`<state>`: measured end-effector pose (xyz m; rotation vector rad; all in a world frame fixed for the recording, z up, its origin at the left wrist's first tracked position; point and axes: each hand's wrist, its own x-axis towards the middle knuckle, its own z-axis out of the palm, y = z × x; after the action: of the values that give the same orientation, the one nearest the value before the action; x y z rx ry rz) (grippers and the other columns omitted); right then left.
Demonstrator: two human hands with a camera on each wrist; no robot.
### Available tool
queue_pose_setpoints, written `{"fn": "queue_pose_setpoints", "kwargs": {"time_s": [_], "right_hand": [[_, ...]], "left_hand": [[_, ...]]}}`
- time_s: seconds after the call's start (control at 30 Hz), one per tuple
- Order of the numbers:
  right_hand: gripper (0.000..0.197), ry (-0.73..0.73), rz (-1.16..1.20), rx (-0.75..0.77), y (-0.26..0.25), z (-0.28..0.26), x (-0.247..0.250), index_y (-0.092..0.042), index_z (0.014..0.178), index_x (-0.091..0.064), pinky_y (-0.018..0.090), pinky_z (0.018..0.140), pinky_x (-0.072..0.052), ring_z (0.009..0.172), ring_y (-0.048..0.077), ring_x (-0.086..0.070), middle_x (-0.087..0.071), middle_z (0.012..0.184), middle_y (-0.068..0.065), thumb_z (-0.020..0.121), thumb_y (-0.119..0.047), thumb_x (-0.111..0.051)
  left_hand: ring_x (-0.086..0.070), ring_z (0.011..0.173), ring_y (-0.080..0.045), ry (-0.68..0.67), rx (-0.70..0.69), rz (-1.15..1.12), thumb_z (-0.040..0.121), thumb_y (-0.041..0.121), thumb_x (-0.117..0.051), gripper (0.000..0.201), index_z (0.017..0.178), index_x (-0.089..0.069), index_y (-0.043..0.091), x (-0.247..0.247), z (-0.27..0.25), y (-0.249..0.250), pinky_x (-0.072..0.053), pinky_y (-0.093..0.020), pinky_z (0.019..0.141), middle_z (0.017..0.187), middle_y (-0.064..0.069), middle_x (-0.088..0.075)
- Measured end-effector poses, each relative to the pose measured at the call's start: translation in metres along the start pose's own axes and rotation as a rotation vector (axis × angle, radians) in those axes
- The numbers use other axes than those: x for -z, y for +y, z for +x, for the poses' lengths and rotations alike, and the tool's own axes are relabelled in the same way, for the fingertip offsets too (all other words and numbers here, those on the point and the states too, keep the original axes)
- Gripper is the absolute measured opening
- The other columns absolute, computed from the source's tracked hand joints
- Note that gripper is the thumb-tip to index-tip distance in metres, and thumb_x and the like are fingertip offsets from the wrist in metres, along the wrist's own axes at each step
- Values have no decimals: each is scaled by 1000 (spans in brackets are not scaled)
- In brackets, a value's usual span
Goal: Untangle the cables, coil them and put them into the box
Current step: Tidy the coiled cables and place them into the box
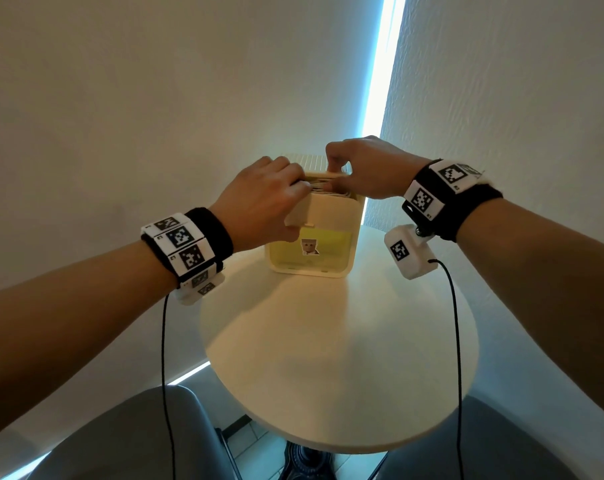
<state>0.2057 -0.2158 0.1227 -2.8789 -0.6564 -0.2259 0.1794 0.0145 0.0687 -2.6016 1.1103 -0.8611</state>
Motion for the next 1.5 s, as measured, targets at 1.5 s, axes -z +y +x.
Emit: {"fn": "queue_pose_setpoints", "kwargs": {"time_s": [1.5], "right_hand": [[47, -42, 46, -12, 4, -2, 3, -23, 101, -61, 39, 73, -49, 88, 27, -61, -64, 88, -2, 81, -60, -82]], "left_hand": [[-55, 104, -26, 38, 322, -345, 88, 74, -53, 75, 136, -70, 20, -16, 5, -2, -34, -42, 93, 118, -9, -56]]}}
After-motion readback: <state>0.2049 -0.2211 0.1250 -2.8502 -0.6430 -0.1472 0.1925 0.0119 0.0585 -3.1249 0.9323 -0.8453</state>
